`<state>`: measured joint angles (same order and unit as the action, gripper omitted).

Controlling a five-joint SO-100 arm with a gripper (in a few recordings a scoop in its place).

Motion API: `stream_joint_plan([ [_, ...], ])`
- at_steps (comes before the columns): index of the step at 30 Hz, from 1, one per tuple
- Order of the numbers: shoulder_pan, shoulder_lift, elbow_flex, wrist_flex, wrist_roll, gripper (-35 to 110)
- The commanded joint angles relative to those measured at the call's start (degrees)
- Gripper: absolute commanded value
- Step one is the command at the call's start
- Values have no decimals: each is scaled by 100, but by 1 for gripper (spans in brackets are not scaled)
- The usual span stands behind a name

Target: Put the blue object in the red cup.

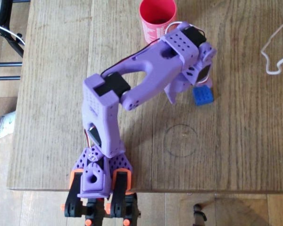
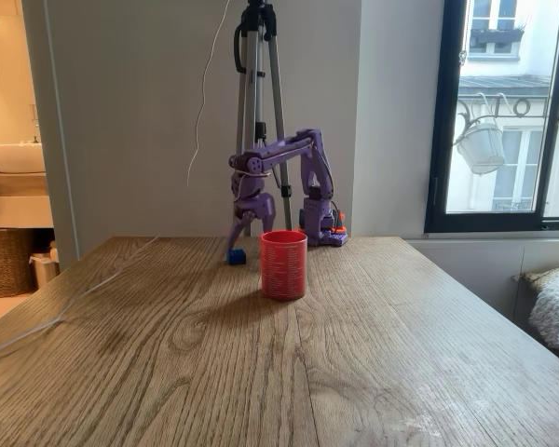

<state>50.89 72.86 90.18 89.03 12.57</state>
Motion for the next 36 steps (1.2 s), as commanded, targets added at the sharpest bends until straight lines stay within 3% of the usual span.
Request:
stream_joint_plan([
  [1, 18, 44, -114, -105, -44, 40],
  [8, 185, -62, -334, -835, -35, 36],
  [15, 220, -193, -483, -914, -176, 30],
  [16, 220, -193, -492, -905, -211, 22],
  [17, 229, -202, -519, -905, -220, 1],
  [30, 580, 220, -888, -1230, -325, 1],
  [36, 993, 1178, -1784, -1714, -1195, 1],
])
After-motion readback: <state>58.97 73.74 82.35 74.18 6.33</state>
